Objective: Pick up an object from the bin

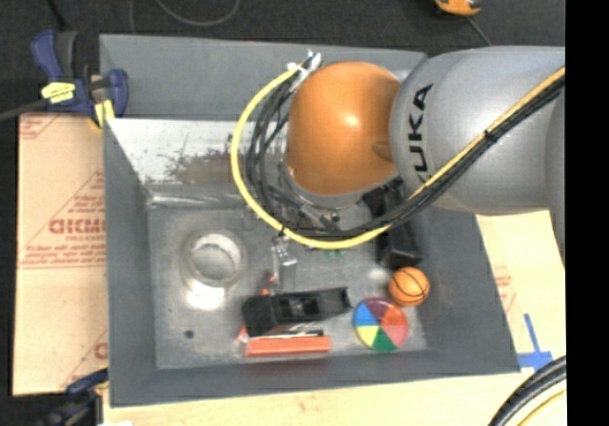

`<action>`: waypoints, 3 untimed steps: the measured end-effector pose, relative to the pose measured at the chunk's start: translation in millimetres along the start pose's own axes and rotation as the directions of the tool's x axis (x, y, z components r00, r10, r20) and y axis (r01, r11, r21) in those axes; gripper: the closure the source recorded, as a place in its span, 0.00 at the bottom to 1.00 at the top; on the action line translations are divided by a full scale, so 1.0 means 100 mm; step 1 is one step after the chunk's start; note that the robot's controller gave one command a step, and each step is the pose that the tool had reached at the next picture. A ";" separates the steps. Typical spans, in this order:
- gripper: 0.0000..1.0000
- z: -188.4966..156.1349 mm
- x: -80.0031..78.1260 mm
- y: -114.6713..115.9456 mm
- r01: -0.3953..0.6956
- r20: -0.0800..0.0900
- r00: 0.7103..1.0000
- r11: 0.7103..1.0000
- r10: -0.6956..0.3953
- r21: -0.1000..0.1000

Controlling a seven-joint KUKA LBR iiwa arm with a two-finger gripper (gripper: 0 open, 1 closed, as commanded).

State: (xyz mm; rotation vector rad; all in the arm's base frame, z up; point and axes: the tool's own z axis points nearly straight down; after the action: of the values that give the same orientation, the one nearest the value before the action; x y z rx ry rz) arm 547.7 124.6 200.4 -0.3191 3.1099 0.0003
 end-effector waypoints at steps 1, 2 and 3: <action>0.00 0.50 0.26 -0.07 0.157 -0.009 0.988 0.988 -0.157 -0.002; 0.00 0.70 0.45 -0.17 0.368 -0.016 0.930 0.930 -0.368 -0.006; 0.00 0.97 0.51 -0.21 0.569 -0.014 0.823 0.823 -0.569 -0.006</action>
Offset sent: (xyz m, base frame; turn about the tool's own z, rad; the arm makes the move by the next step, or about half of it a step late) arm -0.0444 -0.0422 -0.0789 -0.5814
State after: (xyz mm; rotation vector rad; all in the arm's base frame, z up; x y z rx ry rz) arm 503.9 94.0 103.2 -1.2371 2.8888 -0.0070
